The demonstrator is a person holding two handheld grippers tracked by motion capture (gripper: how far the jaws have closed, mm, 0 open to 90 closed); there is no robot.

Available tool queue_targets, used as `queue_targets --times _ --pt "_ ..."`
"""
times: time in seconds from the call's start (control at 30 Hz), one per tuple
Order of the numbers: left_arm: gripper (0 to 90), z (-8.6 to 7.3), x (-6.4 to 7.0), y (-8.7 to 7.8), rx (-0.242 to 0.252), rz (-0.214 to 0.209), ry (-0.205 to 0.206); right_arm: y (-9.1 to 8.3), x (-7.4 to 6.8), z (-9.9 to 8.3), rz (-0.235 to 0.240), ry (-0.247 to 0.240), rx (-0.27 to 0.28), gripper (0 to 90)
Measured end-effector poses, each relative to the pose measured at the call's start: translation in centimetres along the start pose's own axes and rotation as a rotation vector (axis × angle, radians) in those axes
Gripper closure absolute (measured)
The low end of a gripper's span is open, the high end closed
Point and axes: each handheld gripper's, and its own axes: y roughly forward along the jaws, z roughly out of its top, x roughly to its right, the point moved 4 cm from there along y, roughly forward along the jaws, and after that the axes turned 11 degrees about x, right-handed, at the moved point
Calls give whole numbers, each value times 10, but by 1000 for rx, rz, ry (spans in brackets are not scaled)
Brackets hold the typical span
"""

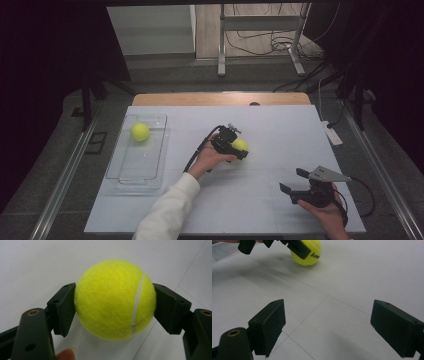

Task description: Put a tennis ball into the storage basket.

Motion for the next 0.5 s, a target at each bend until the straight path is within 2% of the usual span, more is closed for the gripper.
queue_targets --times 0.2,0.5 --pt "262 1 2 -9 28 -14 1 0 1 0 -2 1 0 131" --pt "262 1 6 -30 72 -18 24 0 0 0 -5 1 -1 132"
